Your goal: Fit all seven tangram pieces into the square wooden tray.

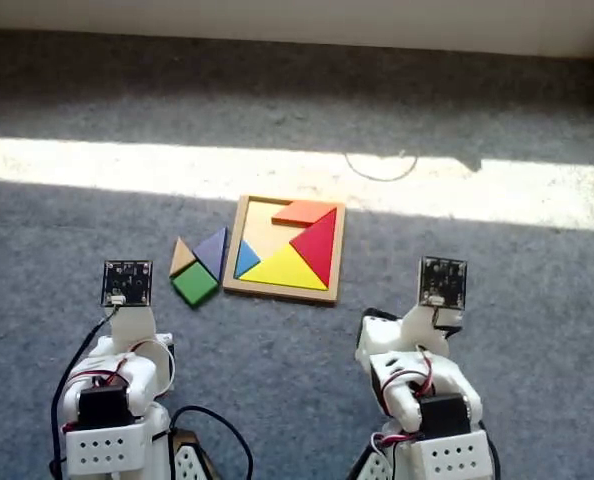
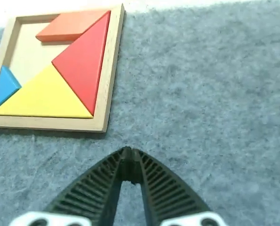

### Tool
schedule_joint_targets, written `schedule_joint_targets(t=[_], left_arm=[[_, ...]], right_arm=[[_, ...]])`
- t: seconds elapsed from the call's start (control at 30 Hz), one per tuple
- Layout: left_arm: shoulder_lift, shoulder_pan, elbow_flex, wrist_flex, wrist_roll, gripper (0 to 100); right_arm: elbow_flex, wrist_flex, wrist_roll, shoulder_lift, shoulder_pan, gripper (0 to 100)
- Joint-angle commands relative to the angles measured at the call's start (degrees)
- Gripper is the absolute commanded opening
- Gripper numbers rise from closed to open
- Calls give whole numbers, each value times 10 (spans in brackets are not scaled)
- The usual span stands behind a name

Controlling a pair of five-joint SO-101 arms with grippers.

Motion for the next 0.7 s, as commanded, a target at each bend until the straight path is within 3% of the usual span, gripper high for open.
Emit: schedule_joint_targets(t=[0.0, 0.67], left_arm=[[-21, 0, 11, 3, -4, 6], [-22, 15, -35, 2, -6, 7]], right_arm=[[36, -11, 9, -63, 18, 5], [93, 13, 10, -54, 19, 5]])
